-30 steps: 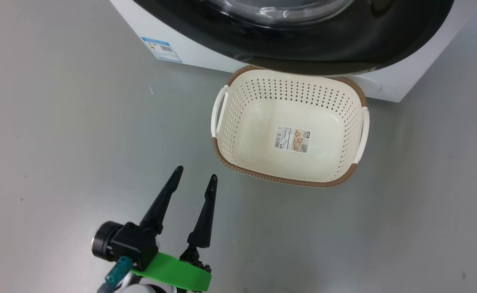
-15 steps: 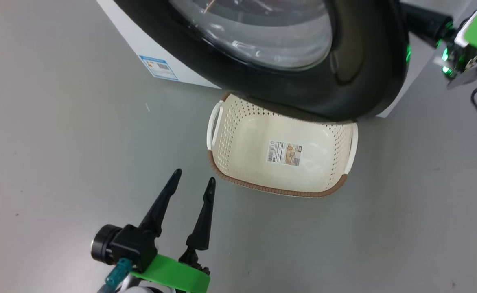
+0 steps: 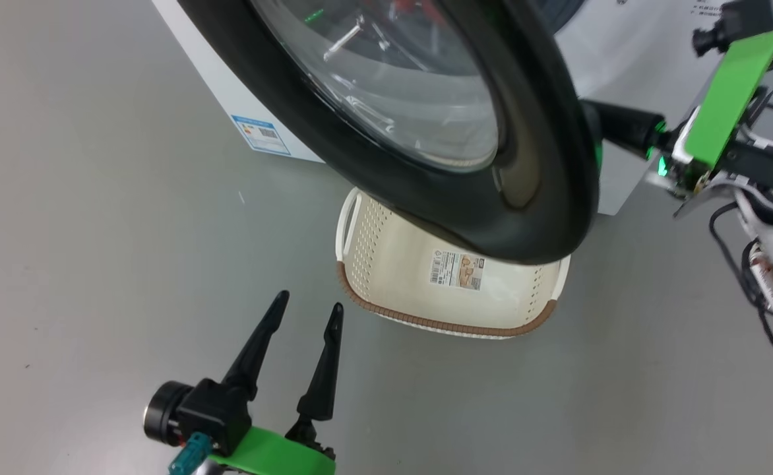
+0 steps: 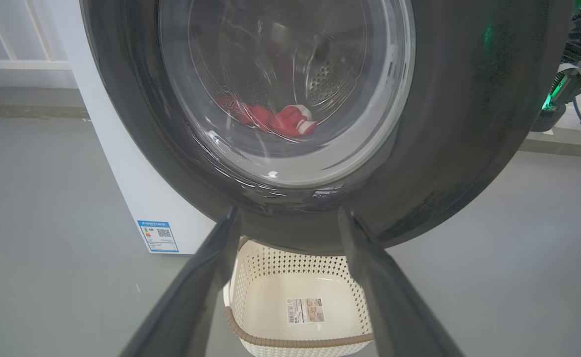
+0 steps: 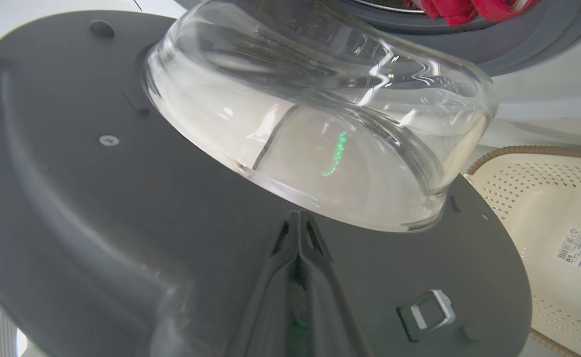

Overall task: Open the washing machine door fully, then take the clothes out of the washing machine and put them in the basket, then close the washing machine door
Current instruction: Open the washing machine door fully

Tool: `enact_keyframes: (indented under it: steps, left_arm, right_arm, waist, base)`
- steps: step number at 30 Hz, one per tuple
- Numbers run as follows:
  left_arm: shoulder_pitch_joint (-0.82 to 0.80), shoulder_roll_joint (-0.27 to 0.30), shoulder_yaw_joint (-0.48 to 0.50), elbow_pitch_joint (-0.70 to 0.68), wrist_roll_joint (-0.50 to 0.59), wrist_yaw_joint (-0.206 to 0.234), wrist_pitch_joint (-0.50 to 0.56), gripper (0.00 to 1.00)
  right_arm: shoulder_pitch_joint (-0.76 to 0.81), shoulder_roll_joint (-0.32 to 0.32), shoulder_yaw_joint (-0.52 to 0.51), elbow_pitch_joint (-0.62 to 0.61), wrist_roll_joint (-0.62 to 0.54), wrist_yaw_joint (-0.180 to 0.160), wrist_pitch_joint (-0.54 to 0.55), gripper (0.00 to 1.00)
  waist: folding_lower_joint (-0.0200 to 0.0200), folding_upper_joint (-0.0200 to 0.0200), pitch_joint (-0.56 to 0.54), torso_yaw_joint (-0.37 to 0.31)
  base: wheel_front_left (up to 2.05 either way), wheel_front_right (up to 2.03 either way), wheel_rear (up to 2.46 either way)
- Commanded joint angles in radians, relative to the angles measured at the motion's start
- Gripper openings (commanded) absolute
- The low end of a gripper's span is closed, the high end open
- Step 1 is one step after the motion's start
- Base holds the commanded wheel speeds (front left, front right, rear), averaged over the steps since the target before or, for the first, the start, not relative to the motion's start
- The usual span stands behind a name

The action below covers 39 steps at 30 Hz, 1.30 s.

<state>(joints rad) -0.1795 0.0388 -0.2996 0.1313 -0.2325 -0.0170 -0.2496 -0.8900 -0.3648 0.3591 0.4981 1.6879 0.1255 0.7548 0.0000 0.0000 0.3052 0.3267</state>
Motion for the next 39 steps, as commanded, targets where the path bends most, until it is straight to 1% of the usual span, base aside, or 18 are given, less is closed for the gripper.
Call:
enact_keyframes:
  steps: [1, 16, 21, 27, 39]
  left_arm:
    - [0.015, 0.011, 0.036, -0.023, 0.013, 0.002, -0.012, 1.00]
    - [0.095, 0.011, 0.075, -0.027, 0.021, 0.005, -0.012, 1.00]
    - [0.124, 0.011, 0.095, -0.030, 0.019, 0.007, -0.012, 1.00]
    - [0.138, 0.011, 0.107, -0.035, 0.016, 0.010, -0.012, 1.00]
    - [0.156, 0.011, 0.127, -0.038, 0.006, 0.018, -0.012, 1.00]
  right_arm:
    - [0.026, 0.017, 0.010, -0.032, -0.007, 0.005, 0.008, 0.00]
    - [0.199, 0.079, 0.028, -0.147, -0.036, 0.005, 0.037, 0.00]
    - [0.248, 0.117, 0.034, -0.184, -0.043, 0.005, 0.030, 0.00]
    - [0.286, 0.156, 0.051, -0.204, -0.060, 0.005, 0.032, 0.00]
    - [0.335, 0.214, 0.091, -0.234, -0.110, 0.005, 0.014, 0.00]
  waist:
    - [0.0000, 0.0000, -0.010, 0.003]
    - [0.0000, 0.0000, -0.105, 0.047]
    - [0.0000, 0.0000, -0.131, 0.064]
    - [0.0000, 0.0000, -0.149, 0.096]
    - [0.0000, 0.0000, -0.186, 0.166]
  base:
    - [0.00, 0.00, 0.00]
    - [0.00, 0.00, 0.00]
    - [0.00, 0.00, 0.00]
    - [0.00, 0.00, 0.00]
    - [0.00, 0.00, 0.00]
